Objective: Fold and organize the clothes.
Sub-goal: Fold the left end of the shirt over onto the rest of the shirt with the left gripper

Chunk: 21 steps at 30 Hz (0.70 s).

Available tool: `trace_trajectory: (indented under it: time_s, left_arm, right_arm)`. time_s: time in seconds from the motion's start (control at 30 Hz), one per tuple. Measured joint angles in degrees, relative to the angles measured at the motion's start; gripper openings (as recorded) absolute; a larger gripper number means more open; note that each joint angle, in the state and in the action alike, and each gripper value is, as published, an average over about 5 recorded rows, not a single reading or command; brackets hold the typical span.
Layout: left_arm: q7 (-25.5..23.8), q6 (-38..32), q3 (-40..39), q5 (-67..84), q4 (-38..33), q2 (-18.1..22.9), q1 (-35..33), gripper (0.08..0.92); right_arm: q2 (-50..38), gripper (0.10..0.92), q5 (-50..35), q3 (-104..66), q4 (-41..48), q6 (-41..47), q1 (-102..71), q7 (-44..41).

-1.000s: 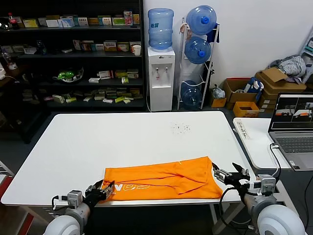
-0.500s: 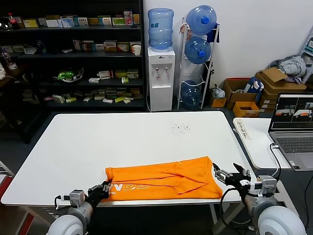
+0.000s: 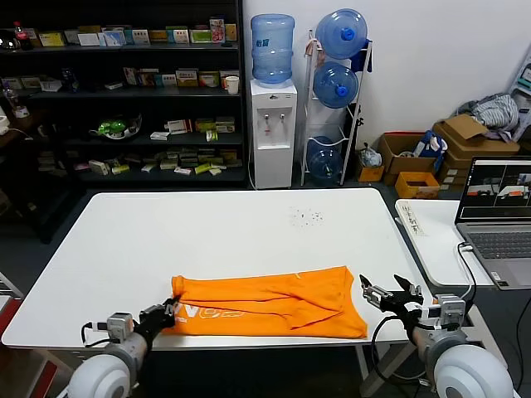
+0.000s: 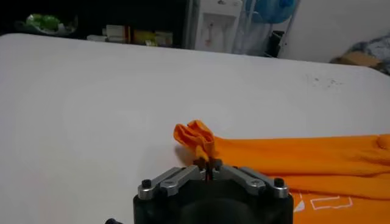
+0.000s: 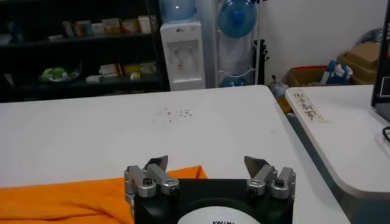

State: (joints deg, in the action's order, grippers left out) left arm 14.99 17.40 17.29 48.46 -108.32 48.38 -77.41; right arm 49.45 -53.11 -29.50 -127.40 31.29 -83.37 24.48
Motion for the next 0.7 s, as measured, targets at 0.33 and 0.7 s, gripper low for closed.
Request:
trace_trajectory:
  time_s: [0.33,0.7]
  left_arm:
    - [-3.72,-1.34,8.42,-2.28,7.21,-8.44,-0.23,0.113]
    - [-7.73,-6.91,20.52,-14.26,16.83,-13.03,-4.28,0.113]
  right_arm:
    - [0.64,0.823,0.33,2.73,1.85,-0.47,3.92,-0.49]
    - [1.59,0.823,1.78,4.69,3.22,-0.82,5.94,-1.07]
